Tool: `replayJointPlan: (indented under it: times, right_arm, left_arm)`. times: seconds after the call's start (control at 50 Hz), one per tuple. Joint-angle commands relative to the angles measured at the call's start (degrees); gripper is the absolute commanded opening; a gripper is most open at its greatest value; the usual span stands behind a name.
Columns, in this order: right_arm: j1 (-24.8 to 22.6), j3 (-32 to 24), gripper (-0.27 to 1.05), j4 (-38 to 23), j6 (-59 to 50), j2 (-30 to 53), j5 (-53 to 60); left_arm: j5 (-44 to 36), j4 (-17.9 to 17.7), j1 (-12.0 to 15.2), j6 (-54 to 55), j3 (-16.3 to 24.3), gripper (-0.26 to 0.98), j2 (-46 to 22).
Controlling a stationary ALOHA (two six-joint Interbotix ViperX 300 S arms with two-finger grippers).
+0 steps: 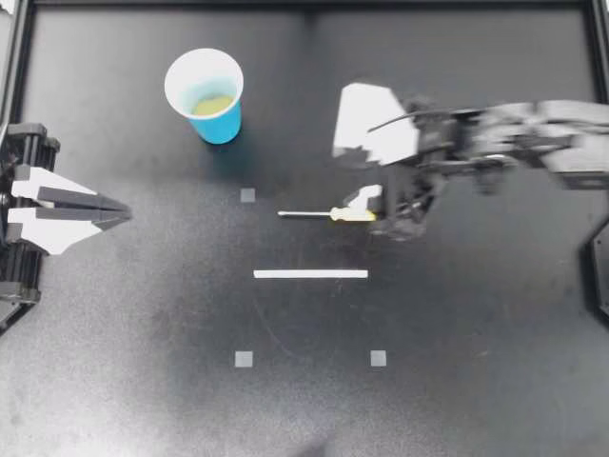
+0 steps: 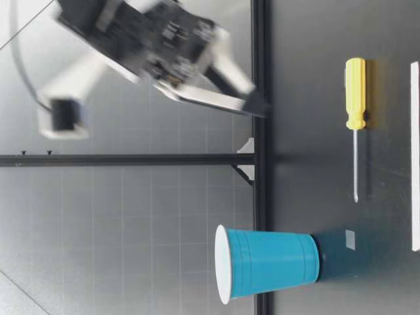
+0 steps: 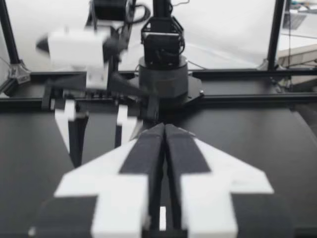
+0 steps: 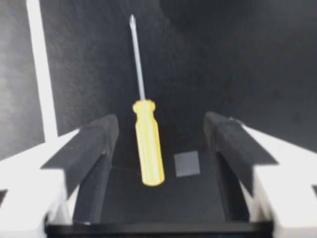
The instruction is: Pick up the screwdriver with the right arm, hand it over to the left arm then place it into the cup.
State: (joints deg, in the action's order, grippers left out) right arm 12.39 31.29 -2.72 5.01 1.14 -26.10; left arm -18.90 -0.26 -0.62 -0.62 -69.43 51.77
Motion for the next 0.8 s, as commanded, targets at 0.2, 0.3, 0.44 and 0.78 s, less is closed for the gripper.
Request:
replayJointPlan:
  times: [0.2,0.3,0.44,0.78]
  right_arm:
    - [0.3,-2.8,0.65,0.2,0.7,5.9,1.1]
    - [-0.1,-2.9,0.64,0.2,1.8,7.1,1.8]
    - [-0.4,-3.1,0.63,0.3,3.0,8.5,2.9]
    - [-0.7,-3.3,0.63,0.4,3.1,11.8,4.1]
  left_arm:
    - [-0.6,0.0,-0.2,0.3,0.5,0.14,-0.4]
    - [-0.5,0.0,-0.2,0.3,0.5,0.14,-0.4]
    - [-0.6,0.0,-0.2,0.4,0.5,0.14,-0.4]
    - [-0.6,-0.1,-0.2,0.4,0.5,0.14,-0.4]
